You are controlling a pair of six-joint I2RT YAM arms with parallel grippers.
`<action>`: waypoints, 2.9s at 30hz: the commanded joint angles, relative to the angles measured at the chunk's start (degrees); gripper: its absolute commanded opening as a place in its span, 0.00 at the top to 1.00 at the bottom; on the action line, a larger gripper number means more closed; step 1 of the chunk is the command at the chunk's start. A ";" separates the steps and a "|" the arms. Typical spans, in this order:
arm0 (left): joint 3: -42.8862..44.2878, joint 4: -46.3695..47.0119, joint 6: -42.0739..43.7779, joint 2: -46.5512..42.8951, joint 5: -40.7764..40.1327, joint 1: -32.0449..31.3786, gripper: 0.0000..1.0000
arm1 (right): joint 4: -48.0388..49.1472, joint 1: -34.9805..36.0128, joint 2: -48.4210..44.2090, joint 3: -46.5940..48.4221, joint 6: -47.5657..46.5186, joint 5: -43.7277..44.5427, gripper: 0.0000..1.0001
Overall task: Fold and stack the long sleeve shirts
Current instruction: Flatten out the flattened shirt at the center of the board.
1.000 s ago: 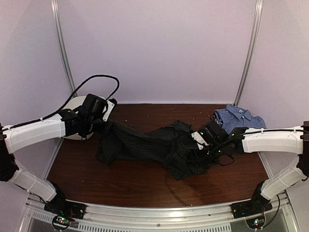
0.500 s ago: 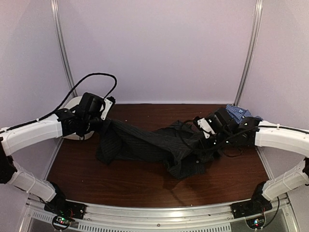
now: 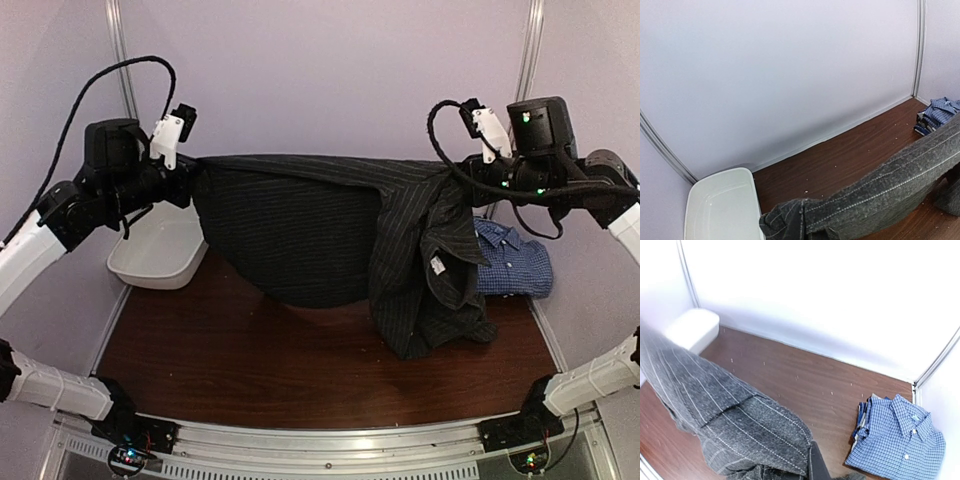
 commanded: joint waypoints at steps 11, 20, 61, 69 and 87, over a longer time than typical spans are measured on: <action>13.90 -8.19 -7.36 -15.22 23.71 0.85 1.00 | -4.22 -0.34 -12.71 5.35 1.08 -34.72 1.00; 22.70 -6.08 -16.22 -19.56 34.42 0.86 1.00 | -0.63 -0.39 -17.65 13.45 8.65 -45.65 1.00; 30.43 -9.64 -12.75 -7.16 24.61 0.85 1.00 | -6.04 -0.35 -5.19 26.57 13.34 -38.80 1.00; 27.47 -8.19 -18.20 -17.08 33.38 0.85 1.00 | 7.54 -0.44 -14.15 18.98 24.48 -54.78 1.00; 18.00 -8.75 -10.17 -4.77 -2.40 0.85 1.00 | -3.40 -0.36 -11.54 8.75 15.47 -5.18 1.00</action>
